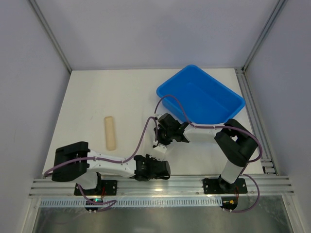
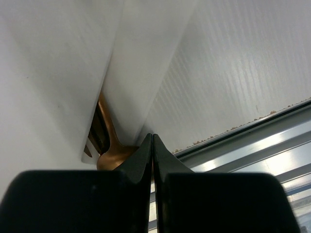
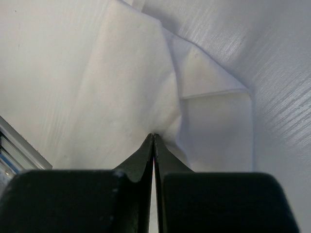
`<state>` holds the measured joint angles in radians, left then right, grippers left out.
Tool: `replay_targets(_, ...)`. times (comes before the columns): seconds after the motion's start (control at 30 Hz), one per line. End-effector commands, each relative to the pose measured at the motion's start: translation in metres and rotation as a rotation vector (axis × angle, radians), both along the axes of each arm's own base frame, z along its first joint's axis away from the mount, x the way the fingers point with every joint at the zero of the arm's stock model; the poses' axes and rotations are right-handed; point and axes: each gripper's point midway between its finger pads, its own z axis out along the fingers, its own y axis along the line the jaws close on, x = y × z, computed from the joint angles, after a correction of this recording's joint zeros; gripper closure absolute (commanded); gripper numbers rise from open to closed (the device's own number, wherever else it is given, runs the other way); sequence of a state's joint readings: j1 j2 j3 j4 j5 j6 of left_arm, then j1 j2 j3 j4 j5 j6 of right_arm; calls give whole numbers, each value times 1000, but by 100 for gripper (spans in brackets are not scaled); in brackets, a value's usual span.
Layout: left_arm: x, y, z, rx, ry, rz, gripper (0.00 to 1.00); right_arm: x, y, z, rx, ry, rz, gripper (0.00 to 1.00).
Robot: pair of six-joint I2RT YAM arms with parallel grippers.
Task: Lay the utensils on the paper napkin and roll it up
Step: Roll the napkin at the center of the board.
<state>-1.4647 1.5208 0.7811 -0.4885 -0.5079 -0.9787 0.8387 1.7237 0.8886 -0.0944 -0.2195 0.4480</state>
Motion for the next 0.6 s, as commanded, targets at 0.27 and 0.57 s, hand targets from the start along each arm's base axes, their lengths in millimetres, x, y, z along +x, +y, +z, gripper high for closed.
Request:
replay_targets(0.27, 9, 20, 9, 14, -55, 85, 100, 1, -11, -21, -76, -3, -19, 96)
replay_targets(0.57, 15, 14, 43, -120, -109, 74, 94, 1, -11, -20, -74, -4, -17, 96)
